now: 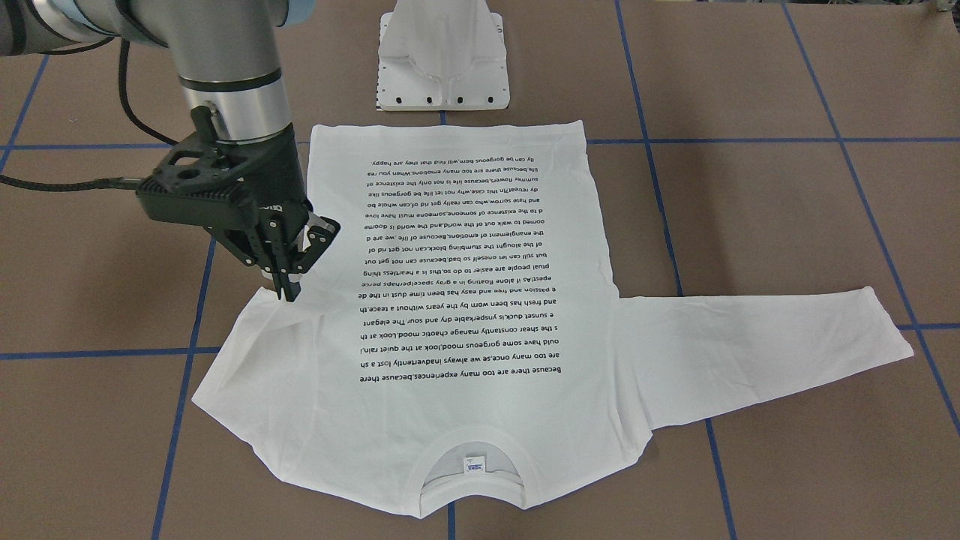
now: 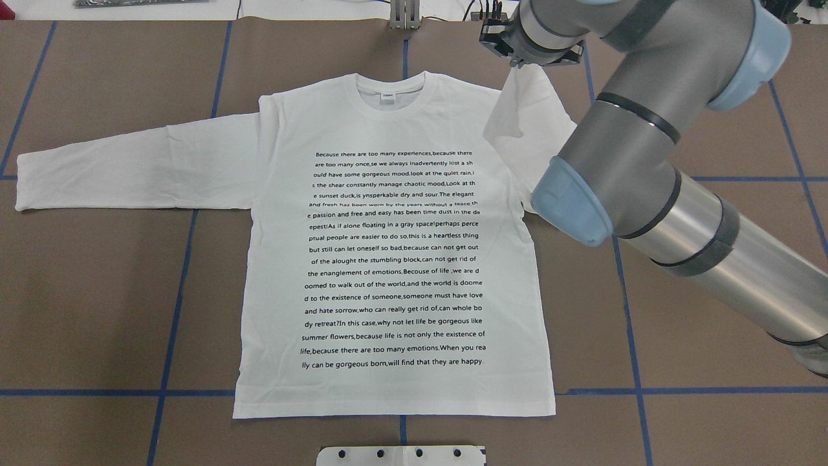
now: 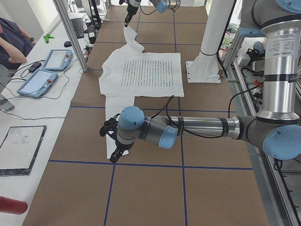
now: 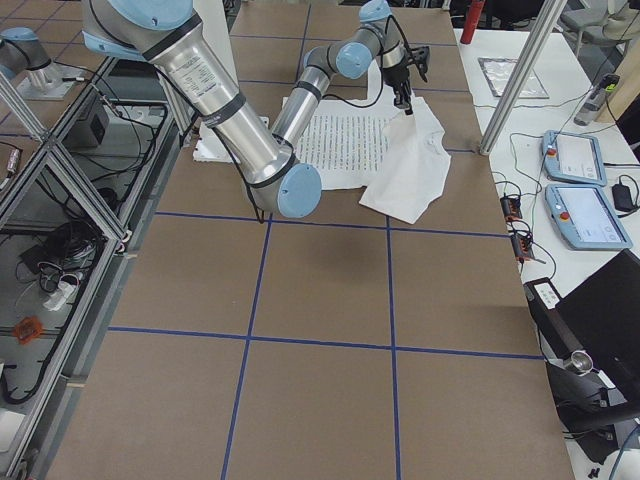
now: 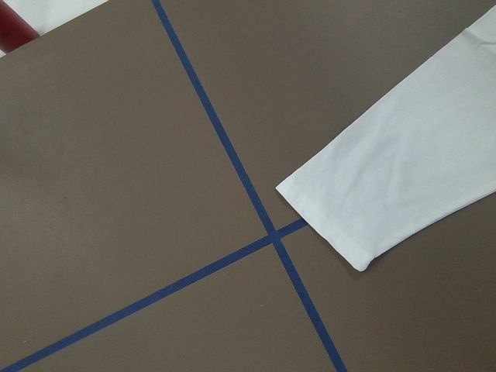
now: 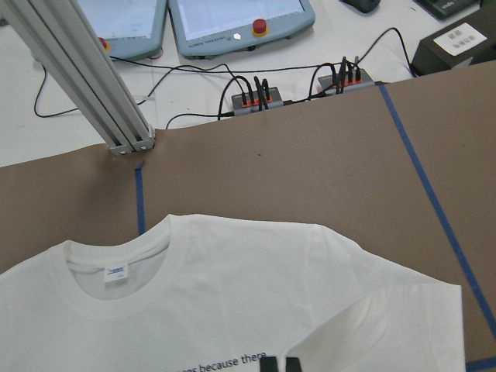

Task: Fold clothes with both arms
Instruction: 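Carry the sleeve with the right gripper across the shirt body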

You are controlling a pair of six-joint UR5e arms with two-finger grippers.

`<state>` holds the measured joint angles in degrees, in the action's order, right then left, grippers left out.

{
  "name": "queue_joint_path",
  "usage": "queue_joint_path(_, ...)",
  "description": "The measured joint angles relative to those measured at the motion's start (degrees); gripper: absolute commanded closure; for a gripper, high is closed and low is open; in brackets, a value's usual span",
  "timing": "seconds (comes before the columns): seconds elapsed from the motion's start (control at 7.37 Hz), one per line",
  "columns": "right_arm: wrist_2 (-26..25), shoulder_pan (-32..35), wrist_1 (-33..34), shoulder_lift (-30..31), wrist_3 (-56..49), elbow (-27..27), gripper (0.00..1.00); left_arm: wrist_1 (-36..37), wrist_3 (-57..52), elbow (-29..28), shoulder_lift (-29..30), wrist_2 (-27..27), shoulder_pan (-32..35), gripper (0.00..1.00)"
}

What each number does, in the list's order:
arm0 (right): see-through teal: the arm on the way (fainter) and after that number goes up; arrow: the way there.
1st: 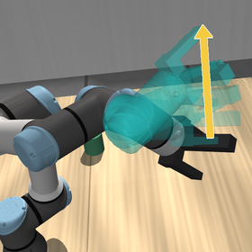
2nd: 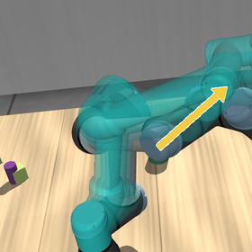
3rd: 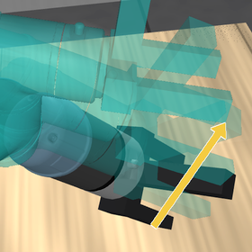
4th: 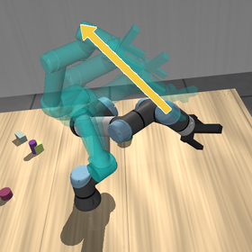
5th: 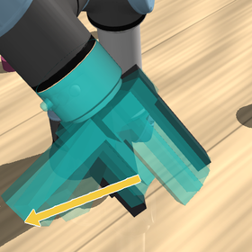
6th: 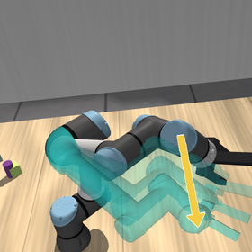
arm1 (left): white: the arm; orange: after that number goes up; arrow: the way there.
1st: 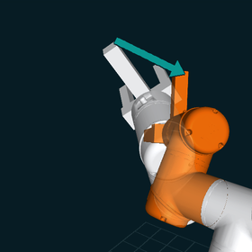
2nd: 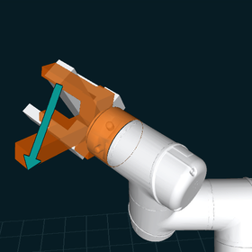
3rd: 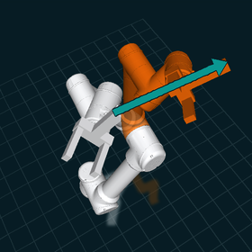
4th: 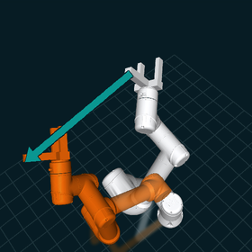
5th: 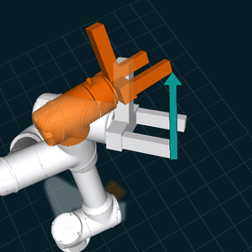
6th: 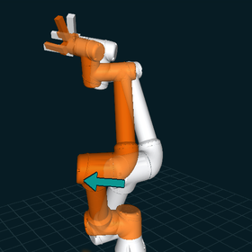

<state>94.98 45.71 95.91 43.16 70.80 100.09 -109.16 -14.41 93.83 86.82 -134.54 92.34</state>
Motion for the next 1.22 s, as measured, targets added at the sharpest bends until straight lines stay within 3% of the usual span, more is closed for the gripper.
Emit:
queue_joint_path(0.68, -11.3, -8.1, -17.1, -18.7, 1.1, -28.6, 1.00, 0.0, 0.0, -0.1, 0.0, -0.3, 0.0, 0.00)
queue_joint_path(0.95, -15.5, -12.8, -21.2, -20.5, 1.2, -34.1, 1.00, 0.0, -0.1, -0.3, 0.0, -0.3, 0.0, 0.00)
queue_joint_path(1.22, -16.9, -16.5, -21.8, -21.4, 1.2, -35.5, 1.00, 0.0, -0.1, -0.5, 0.0, -0.3, 0.0, 0.00)
